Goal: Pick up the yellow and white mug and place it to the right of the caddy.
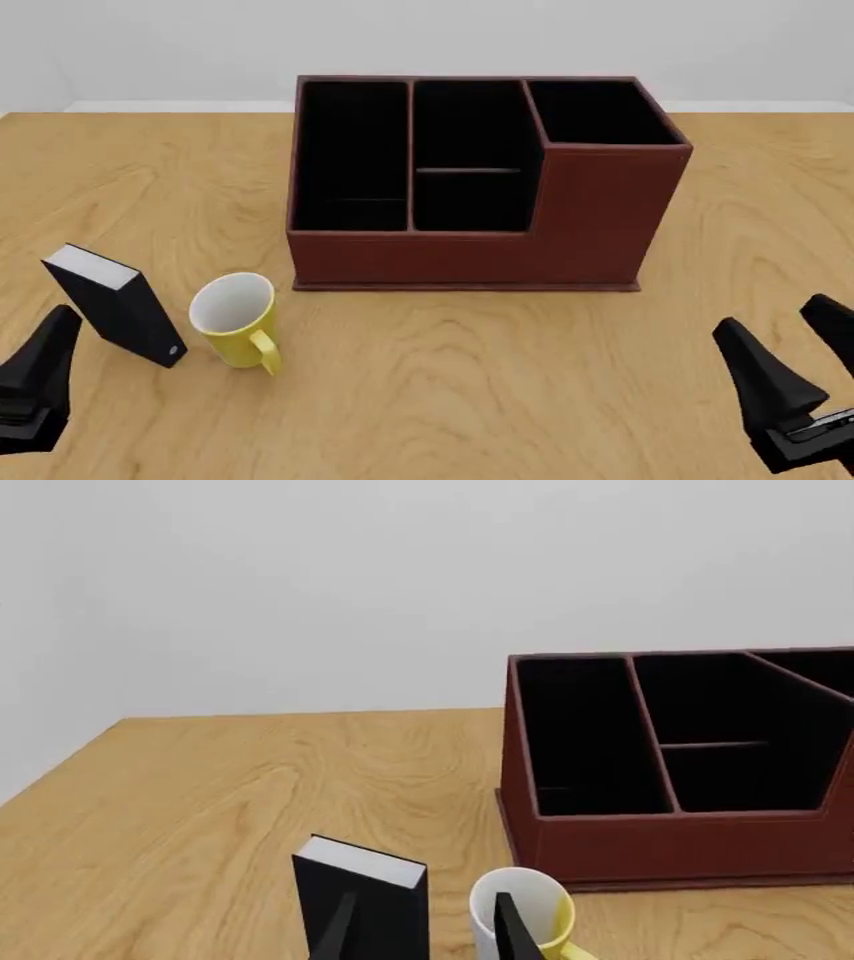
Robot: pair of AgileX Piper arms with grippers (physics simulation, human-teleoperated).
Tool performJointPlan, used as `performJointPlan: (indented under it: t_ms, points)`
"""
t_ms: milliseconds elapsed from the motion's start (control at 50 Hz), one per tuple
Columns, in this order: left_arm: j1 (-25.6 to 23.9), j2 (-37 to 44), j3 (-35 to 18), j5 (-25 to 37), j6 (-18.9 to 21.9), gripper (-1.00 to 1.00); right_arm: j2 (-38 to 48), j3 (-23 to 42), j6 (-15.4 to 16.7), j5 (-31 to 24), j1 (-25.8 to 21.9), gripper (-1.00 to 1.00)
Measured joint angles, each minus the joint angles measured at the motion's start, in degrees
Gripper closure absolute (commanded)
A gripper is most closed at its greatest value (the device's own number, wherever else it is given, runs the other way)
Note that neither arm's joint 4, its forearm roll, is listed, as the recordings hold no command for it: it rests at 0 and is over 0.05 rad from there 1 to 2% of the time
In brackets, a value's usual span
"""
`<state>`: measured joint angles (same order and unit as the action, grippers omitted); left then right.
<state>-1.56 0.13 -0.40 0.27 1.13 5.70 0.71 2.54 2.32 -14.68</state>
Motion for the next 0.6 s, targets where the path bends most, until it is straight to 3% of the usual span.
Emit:
performJointPlan:
  t_ms: [260,600]
  points:
    - [0.2,-0.1,-0.1,0.1,0.2,-1.00,8.0,-0.5,0.0,6.5,-7.2,-1.00]
    - [0.7,-0.1,-0.1,0.1,0.4,-1.00,20.4,-0.6,-0.5,17.8,-13.1,-1.00]
